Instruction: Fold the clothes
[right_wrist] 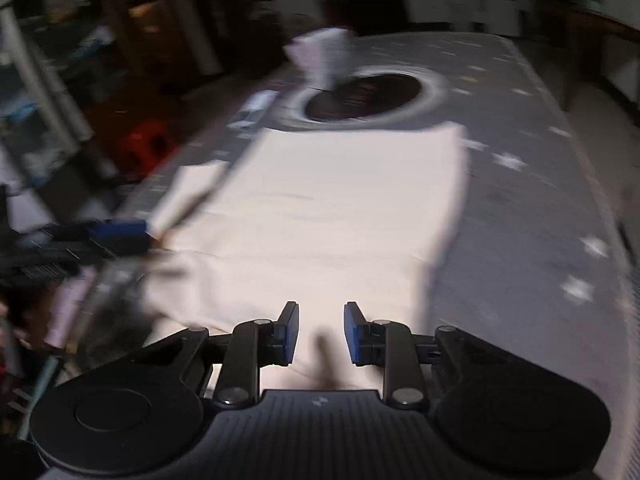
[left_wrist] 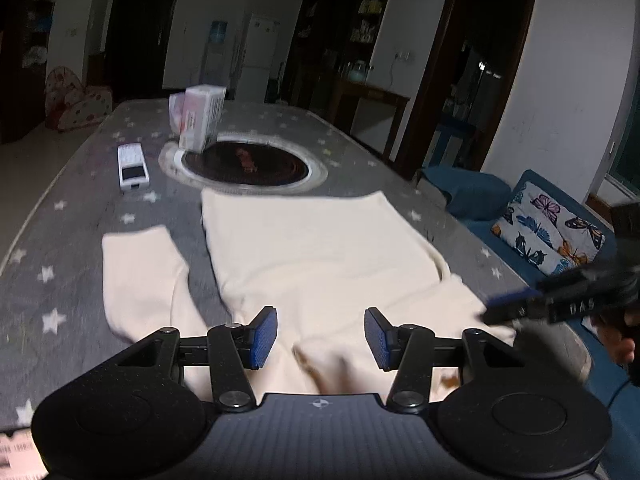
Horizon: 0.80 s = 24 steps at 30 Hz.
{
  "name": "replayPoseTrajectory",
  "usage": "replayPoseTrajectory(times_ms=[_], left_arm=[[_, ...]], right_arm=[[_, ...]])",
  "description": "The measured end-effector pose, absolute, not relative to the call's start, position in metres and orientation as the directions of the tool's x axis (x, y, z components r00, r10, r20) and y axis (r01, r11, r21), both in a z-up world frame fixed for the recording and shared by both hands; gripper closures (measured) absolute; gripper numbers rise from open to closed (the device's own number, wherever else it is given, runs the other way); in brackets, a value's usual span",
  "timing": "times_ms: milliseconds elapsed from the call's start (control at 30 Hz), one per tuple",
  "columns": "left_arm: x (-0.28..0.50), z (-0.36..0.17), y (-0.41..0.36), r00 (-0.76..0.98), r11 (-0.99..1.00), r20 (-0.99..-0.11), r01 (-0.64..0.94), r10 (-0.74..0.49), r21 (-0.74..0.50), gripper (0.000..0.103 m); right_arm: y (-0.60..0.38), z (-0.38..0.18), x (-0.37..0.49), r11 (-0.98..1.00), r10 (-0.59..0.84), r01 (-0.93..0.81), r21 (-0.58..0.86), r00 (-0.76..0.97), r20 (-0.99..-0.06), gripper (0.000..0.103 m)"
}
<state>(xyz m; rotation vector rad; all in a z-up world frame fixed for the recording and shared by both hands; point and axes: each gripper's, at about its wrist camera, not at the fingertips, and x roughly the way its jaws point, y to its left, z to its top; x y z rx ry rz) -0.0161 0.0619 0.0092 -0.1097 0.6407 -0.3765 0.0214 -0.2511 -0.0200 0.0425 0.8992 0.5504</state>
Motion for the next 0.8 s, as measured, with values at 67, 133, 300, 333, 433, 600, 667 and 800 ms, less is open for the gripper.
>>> replayPoseTrajectory(times_ms=[67,133,300,333,433,600,667,800], left_arm=[[-0.009,0.008,0.058,0.726,0.927,-0.578,0.318,-0.372,-0.198,0.052],[0.000,0.001,0.051,0.699,0.924,-0.611,0.338,-0.372,-0.177,0.052],[0.012,-0.021,0.032,0.653,0.930,-0.692,0.361,-0.308,-0.074,0.052],[0.012,-0.023,0.030,0.654,0.928,-0.693,0.366,-0.304,-0.062,0.052],[0.012,-0.026,0.030,0.652,0.922,-0.692,0.385,-0.310,-0.051,0.058],[0.012,-0.029,0.031,0.654,0.914,-0.690,0.405,-0.312,-0.029,0.070],[0.012,-0.028,0.031,0.651,0.910,-0.688,0.414,-0.320,-0.032,0.077],[0.011,-0.029,0.031,0.662,0.910,-0.683,0.414,-0.309,-0.010,0.090]], right_arm=[[-0.260,-0.020,0.025,0.881,0.433,-0.416,0.223,0.523,-0.734,0.079],[-0.269,-0.019,0.028,0.900,0.394,-0.395,0.186,0.551,-0.736,0.079],[-0.259,-0.015,0.045,0.898,0.373,-0.425,0.111,0.604,-0.704,0.079],[-0.256,-0.015,0.049,0.895,0.371,-0.435,0.094,0.611,-0.699,0.079],[-0.240,-0.022,0.057,0.865,0.359,-0.502,0.004,0.614,-0.703,0.079],[-0.227,-0.031,0.061,0.775,0.380,-0.624,-0.097,0.584,-0.717,0.079],[-0.227,-0.033,0.066,0.753,0.392,-0.651,-0.101,0.565,-0.726,0.079],[-0.231,-0.036,0.072,0.727,0.427,-0.683,-0.067,0.527,-0.735,0.079]])
